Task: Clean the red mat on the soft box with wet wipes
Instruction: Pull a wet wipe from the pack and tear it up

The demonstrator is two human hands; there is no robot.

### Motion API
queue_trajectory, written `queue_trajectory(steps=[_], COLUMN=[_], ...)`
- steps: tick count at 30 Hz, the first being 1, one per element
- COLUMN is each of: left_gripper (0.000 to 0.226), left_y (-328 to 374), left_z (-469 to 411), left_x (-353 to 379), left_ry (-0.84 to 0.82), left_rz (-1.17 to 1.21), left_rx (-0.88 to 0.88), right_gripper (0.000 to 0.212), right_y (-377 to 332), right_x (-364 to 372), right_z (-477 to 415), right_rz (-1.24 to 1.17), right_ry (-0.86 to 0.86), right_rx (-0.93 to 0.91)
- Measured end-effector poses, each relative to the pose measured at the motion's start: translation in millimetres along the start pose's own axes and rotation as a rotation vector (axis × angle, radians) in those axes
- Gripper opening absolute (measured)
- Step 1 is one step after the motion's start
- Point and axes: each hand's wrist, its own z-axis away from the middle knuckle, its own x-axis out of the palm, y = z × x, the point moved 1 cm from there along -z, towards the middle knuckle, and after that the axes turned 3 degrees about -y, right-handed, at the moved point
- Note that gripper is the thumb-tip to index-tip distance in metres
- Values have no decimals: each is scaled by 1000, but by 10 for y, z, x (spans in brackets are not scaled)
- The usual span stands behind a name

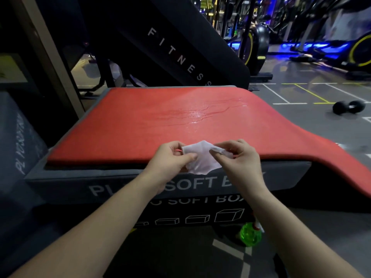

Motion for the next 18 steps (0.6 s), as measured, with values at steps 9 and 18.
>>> queue_trajectory(steps=[9,18], left_gripper=[25,7], left_y=[86,-3], left_z=[39,-22], left_x=[111,-290], left_ry=[92,175], left_rz=[213,84], left_rx=[12,74], right_gripper=[52,42], right_y=[-203,-189], right_x=[240,332], right_z=[172,31], right_rz=[-326,-613], right_ry=[-297,-325], right_rx=[-36,139])
